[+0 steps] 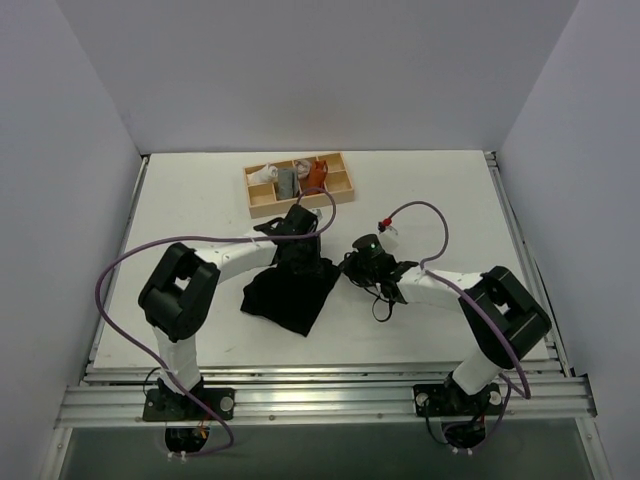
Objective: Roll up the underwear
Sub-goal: Fold the underwear
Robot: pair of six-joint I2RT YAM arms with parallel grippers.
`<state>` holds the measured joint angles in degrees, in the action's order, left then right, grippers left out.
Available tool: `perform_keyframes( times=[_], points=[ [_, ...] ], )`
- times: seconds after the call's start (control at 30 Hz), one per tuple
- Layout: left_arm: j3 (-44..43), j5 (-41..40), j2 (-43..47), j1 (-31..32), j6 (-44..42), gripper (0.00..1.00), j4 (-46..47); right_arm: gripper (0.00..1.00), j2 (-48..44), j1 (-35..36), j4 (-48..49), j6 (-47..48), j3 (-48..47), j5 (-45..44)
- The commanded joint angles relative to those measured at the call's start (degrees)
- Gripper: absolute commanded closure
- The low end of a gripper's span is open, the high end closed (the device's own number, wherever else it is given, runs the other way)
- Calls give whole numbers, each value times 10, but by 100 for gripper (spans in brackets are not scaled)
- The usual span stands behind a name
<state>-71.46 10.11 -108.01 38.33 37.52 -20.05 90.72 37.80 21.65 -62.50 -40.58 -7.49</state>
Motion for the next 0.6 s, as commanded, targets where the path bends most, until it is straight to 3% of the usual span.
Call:
perform_keyframes(
  times=[0.0, 0.27, 0.57],
  points=[
    [-35, -11, 24, 2, 6, 98, -8, 94, 32, -4, 14, 14, -27, 7],
    [-47, -2, 10, 3, 14, 98, 2, 97, 79, -4, 30, 5, -18, 23],
    [6, 18, -7, 15, 28, 98, 62, 97, 79, -5, 33, -2, -4, 24]
  ],
)
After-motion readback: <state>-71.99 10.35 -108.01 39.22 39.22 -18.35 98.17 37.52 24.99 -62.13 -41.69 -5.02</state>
